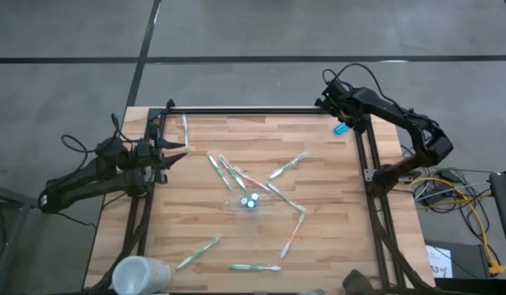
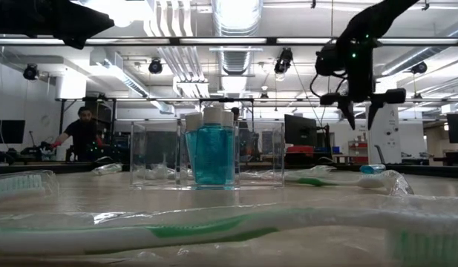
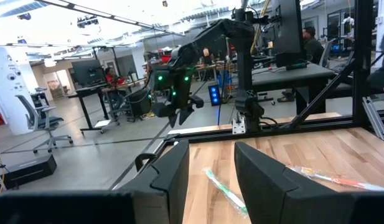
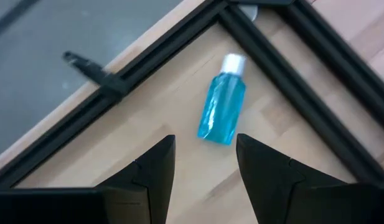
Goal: Pick & Place toothbrushing station
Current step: Put the blue mouthwash bottle into the transparent organizer
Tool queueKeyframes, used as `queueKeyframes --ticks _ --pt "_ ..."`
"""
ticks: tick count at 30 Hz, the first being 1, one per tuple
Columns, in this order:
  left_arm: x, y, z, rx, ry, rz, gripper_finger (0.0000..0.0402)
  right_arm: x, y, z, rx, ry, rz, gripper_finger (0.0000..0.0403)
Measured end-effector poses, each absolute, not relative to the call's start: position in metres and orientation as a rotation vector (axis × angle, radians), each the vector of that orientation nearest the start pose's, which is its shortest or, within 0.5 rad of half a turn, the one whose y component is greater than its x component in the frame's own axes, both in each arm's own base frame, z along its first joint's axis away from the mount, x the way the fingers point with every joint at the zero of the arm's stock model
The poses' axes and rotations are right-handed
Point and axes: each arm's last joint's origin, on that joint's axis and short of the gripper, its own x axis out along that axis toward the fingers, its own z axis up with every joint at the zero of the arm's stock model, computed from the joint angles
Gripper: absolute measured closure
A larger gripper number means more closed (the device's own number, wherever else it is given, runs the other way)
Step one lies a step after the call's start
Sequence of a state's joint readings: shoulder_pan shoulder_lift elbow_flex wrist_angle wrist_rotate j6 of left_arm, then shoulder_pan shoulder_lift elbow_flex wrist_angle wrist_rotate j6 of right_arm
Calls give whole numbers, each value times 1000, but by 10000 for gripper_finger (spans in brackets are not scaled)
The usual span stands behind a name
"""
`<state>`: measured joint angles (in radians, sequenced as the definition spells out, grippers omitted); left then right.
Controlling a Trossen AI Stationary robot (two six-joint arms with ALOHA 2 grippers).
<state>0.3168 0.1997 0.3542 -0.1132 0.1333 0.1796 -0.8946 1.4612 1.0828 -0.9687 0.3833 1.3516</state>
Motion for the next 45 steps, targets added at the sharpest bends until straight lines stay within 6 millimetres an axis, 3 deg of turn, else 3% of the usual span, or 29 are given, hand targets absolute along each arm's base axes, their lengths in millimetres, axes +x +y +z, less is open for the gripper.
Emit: queueKeyframes --ticks 17,31,45 --pt "87 25 257 188 -23 187 268 133 -244 209 1473 533 -1964 239" --pt "87 25 257 188 -24 187 268 131 -256 181 1512 602 -2050 239" --pt "87 24 257 189 -24 186 268 134 -262 172 1517 601 -2034 239"
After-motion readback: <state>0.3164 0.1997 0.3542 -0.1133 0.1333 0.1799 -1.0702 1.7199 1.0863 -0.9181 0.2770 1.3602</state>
